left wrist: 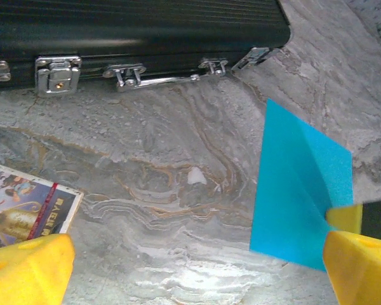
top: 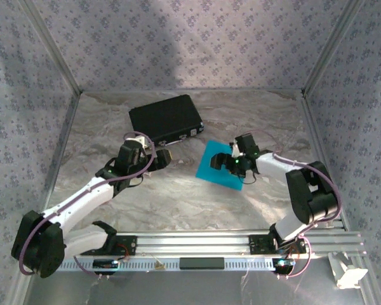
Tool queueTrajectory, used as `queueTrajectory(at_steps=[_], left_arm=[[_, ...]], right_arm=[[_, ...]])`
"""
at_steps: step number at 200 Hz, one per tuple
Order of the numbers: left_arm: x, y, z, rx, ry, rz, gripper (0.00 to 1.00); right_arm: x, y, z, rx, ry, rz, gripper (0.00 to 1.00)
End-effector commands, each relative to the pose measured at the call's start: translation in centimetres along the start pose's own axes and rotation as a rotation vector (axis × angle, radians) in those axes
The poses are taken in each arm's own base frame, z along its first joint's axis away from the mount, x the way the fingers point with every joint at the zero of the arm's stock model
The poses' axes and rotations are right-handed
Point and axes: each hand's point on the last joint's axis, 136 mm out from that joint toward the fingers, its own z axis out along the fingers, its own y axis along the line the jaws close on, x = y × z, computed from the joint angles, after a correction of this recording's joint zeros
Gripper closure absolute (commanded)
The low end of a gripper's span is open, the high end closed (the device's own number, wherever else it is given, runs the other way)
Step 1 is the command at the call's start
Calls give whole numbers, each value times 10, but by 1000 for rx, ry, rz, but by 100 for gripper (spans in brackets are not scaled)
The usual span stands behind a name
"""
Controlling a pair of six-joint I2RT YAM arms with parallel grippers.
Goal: Fold a paper plane with a square sheet of paper (pick it up from the middle)
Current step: Move the square sheet of paper to the center of the table.
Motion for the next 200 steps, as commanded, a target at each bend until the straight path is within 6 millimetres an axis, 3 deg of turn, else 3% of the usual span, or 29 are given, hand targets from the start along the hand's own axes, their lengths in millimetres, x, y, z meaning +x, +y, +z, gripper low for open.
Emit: queueTrajectory(at_steps=[1, 20, 45, 71, 97, 144, 200], left_arm=[[3, 3, -3, -12, -6, 10, 0], [3, 3, -3, -10, -6, 11, 0], [4, 0, -3, 0, 0, 10, 0], [5, -1, -3, 6, 2, 12, 0], [8, -2, -4, 10, 7, 10, 0], [12, 0, -4, 11, 20, 13, 0], [14, -2, -3, 20, 28, 18, 0]], right_arm=[[51, -4, 7, 47, 136, -15, 4], [45, 15, -2, 19, 112, -89, 4], [20, 28, -20, 2, 28, -119, 3], [1, 24, -23, -11, -5, -75, 3], [-4, 20, -13, -29, 23, -33, 4], [9, 11, 7, -24, 98, -15, 6], [43, 4, 20, -5, 178, -46, 9]])
